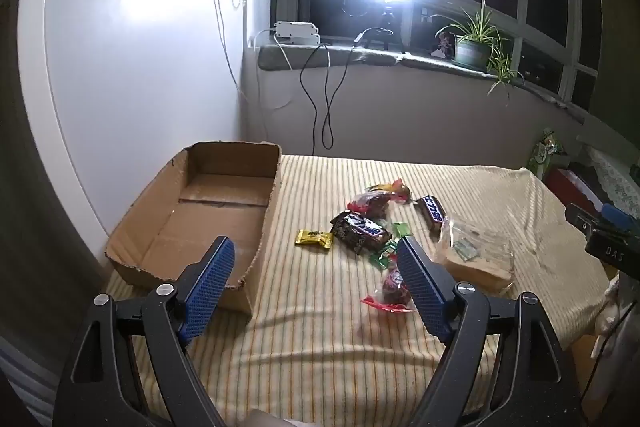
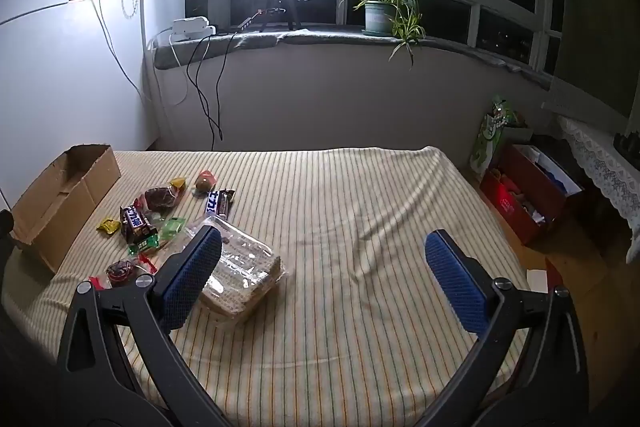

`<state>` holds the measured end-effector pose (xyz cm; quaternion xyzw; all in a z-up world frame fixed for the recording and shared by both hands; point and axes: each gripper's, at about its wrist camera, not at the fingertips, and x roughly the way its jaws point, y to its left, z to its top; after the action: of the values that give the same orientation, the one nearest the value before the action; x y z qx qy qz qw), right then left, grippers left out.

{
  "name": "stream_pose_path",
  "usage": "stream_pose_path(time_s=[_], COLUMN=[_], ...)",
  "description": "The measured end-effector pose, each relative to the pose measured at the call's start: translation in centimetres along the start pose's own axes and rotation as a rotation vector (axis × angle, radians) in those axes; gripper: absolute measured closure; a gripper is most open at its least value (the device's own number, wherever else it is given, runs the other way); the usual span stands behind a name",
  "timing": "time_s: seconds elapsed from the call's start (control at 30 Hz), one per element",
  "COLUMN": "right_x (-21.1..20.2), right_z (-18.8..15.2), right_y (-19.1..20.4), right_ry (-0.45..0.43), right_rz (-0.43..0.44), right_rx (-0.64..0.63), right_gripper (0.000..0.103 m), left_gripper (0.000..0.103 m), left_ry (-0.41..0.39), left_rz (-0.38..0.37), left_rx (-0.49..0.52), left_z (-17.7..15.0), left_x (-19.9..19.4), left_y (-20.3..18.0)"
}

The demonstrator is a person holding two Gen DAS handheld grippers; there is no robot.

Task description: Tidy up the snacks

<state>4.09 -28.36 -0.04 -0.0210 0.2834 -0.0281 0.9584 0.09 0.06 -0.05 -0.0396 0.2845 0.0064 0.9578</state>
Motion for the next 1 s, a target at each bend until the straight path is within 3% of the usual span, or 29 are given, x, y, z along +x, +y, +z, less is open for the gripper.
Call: stream_pose_path(time_s=[0.07, 1.0], right_x=[0.08, 0.13], right_z=[0.03, -0.21], right_y=[0.16, 0.72], right_ry=[0.005, 0.002], right_rz=[-0.014, 0.0], right_rx=[-0.011, -0.016], right_gripper=[0.0, 0.0], left_gripper=[0.02, 0.02], left_ry=[-0.011, -0.007], left_rz=[0.027, 0.005], left_rx=[0.008, 0.0], left_z=[-0.09, -0.31], left_x=[-0.23, 0.17], left_y=[-0.44, -0.4])
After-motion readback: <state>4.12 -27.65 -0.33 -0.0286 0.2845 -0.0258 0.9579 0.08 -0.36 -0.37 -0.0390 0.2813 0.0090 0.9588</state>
